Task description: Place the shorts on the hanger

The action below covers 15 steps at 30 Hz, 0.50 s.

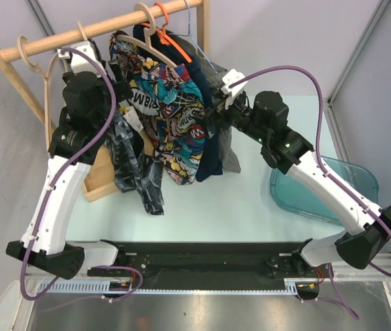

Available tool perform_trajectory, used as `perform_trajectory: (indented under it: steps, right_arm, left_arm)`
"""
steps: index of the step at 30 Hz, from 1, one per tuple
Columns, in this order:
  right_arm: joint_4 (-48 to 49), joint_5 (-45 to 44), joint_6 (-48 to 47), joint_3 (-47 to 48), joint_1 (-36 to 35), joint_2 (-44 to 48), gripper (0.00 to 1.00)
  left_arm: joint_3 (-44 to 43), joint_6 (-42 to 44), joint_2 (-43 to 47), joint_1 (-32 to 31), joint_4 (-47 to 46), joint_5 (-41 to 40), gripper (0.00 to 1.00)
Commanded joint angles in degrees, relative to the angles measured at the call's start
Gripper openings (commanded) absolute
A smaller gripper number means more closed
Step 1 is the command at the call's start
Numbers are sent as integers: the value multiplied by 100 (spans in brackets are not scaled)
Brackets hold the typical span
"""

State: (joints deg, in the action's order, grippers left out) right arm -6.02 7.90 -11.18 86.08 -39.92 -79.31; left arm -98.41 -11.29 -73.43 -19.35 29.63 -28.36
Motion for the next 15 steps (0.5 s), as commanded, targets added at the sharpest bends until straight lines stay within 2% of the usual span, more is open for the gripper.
perform_trajectory:
  steps: [1, 4, 11, 13, 15]
  right_arm:
    - [137, -87, 98, -13, 20, 258, 100]
    - [119, -113, 116, -13, 11, 275, 100]
    - [5, -236, 160, -39, -16, 424, 100]
    - [-74, -315, 151, -56, -24, 486, 100]
    - [-171, -420, 134, -65, -16, 600, 100]
  left_arm:
    - [-179, 232, 293, -33, -247, -56, 89]
    - [31, 320, 653, -33, -554, 330, 90]
    - [524, 680, 1357, -33, -976, 1148, 100]
    - [464, 890, 1419, -33, -872, 1332, 100]
    - [210, 1328, 1419, -33, -494, 2042, 100]
